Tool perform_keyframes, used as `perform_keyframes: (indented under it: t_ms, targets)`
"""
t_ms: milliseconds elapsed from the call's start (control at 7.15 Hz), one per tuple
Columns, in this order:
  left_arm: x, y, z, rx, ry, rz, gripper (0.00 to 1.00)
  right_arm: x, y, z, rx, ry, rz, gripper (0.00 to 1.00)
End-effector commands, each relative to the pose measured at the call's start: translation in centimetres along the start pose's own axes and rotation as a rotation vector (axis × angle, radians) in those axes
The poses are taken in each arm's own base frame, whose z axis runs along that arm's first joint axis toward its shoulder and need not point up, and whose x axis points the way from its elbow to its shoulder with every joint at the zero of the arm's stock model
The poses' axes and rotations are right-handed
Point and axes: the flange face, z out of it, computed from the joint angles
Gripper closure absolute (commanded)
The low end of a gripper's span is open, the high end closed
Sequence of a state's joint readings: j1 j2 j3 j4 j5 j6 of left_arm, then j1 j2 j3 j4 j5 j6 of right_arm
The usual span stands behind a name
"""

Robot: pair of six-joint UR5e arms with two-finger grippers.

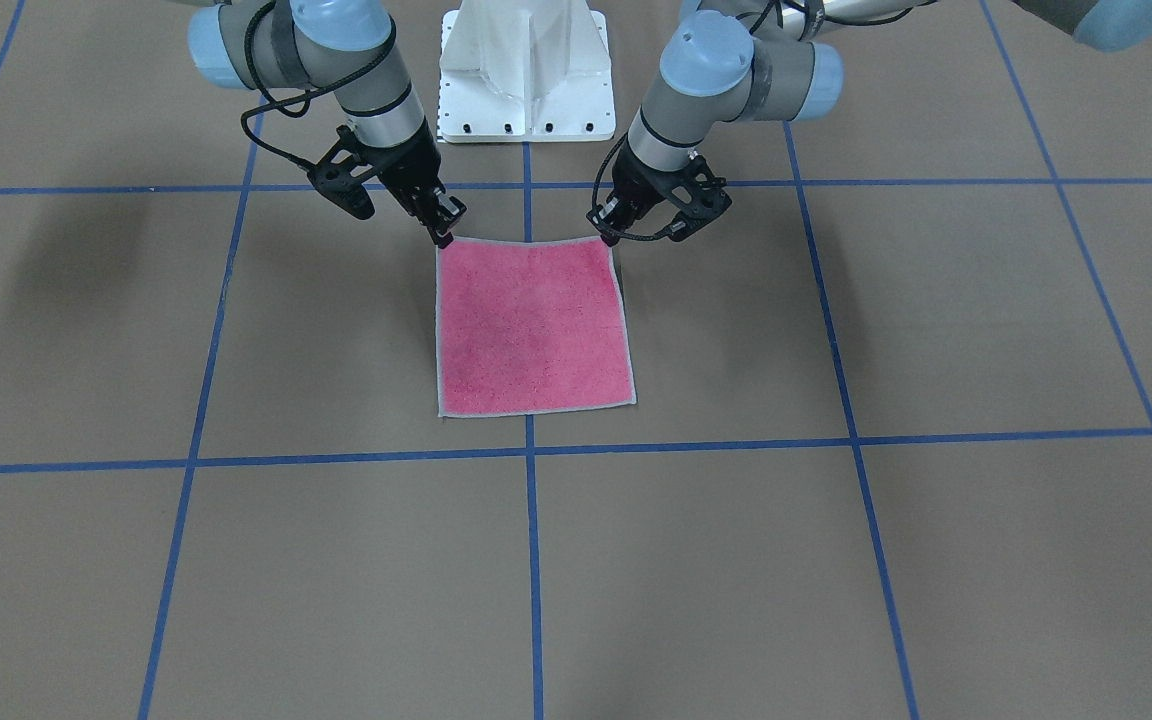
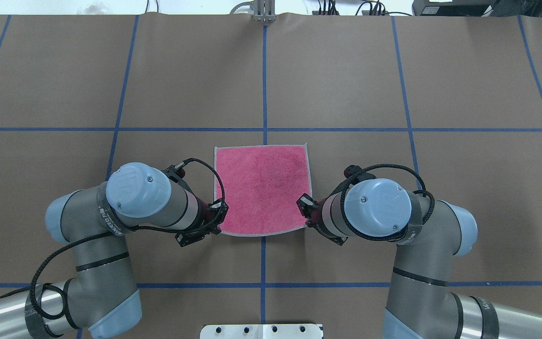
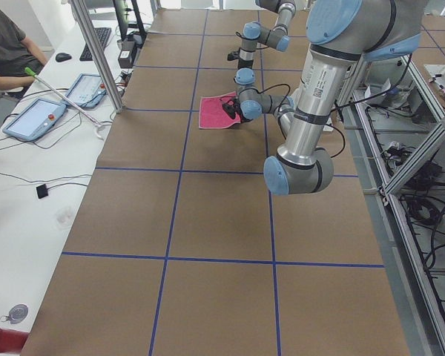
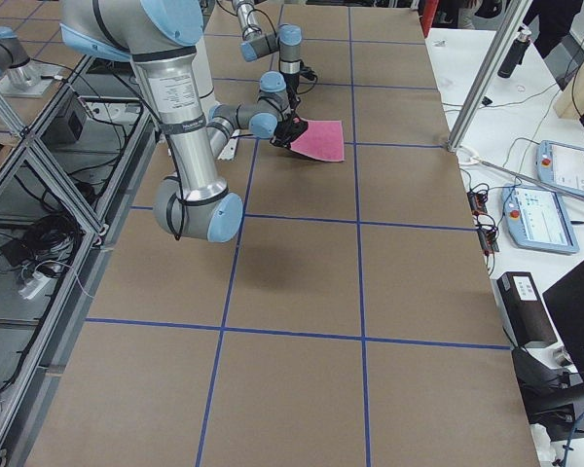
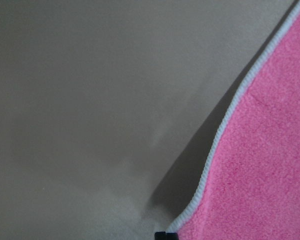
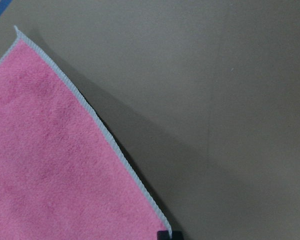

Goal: Fold towel twice with both arms
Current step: 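Lift both near corners with both grippers and pull them upward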

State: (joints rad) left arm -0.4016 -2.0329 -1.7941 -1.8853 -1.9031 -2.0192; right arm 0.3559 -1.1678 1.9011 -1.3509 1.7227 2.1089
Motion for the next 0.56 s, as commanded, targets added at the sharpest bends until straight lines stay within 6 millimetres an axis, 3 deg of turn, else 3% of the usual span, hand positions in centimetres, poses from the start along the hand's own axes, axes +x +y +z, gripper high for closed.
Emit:
perform_keyframes:
  t_ms: [0, 420]
  targets:
    - [0.7, 0.6, -1.1, -0.009, 0.025, -0.002, 1.00, -0.3, 0.4, -0.7, -0.025, -0.004, -0.003, 1.00]
    - [1.7, -0.8, -2.3, 0.007, 0.049, -0.014, 1.00, -0.2, -0.3, -1.5, -0.036, -0.004, 0.006, 1.00]
